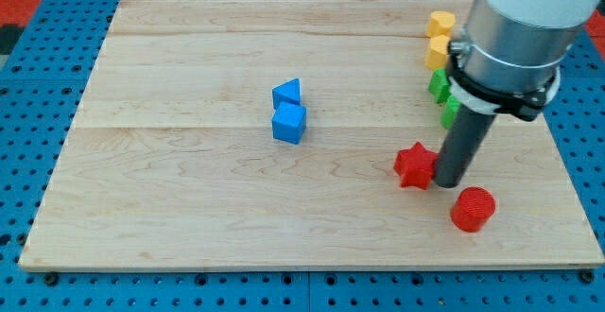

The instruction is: Push the red star to the bottom of the blue cube

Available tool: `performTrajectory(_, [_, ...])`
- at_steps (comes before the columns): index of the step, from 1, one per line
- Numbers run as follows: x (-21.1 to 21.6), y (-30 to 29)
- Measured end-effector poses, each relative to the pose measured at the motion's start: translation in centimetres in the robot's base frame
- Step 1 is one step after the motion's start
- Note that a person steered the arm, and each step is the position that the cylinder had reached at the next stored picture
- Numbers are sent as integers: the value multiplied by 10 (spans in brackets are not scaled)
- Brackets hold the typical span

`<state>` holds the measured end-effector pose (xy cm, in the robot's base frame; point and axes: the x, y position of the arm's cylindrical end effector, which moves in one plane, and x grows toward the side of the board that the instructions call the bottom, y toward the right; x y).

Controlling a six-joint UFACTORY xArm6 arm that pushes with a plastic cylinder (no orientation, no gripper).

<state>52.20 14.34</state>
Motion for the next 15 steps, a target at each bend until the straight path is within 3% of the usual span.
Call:
performTrajectory(3, [0, -65])
performTrajectory(6, [-22, -31])
performTrajectory(7, [-42, -38])
performTrajectory(15, [-39, -105])
